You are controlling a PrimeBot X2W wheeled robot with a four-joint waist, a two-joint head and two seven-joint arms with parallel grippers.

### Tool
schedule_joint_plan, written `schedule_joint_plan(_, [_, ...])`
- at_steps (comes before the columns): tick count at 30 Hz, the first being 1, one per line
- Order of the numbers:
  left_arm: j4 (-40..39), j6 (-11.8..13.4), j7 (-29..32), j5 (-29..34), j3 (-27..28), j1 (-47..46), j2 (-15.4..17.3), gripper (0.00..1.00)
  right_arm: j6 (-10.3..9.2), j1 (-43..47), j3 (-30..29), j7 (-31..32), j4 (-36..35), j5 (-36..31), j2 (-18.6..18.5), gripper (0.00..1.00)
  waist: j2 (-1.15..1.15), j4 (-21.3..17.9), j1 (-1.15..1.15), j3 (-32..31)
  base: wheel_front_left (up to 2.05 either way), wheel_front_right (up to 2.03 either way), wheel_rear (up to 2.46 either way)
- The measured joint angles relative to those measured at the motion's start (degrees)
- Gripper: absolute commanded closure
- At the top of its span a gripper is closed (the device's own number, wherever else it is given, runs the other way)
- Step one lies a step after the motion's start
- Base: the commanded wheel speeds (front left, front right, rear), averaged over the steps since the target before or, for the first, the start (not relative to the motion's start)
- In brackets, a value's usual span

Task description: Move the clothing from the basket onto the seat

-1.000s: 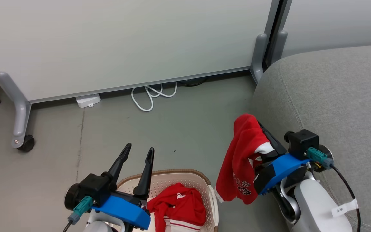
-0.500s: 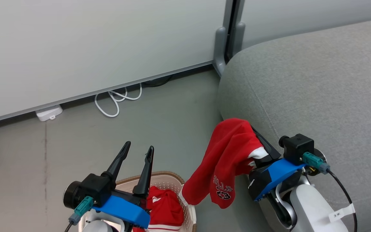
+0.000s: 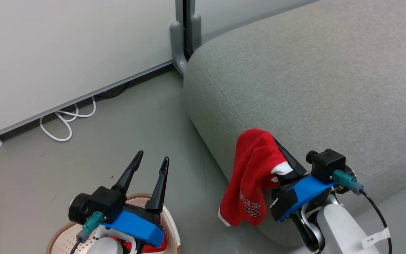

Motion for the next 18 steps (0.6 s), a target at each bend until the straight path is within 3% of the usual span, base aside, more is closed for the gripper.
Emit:
schedule_joint_plan(9, [0.09,-0.05,-0.04,-0.10,-1.41,-1.08,0.93,0.00,0.00,0.32,-0.66,-1.01,0.00,0.47,-0.01,1.00,0.00,-4.43,0.00,2.05,0.00,0.00,0.00])
schedule_joint_plan(18, [0.38,-0.05,-0.04,-0.54,-2.45,-1.97,1.49,0.00,0.00,0.01,-2.29,-1.80,0.53,1.20,0.00,1.00,0.00,-4.10,0.00,2.89,0.00,0.00,0.00])
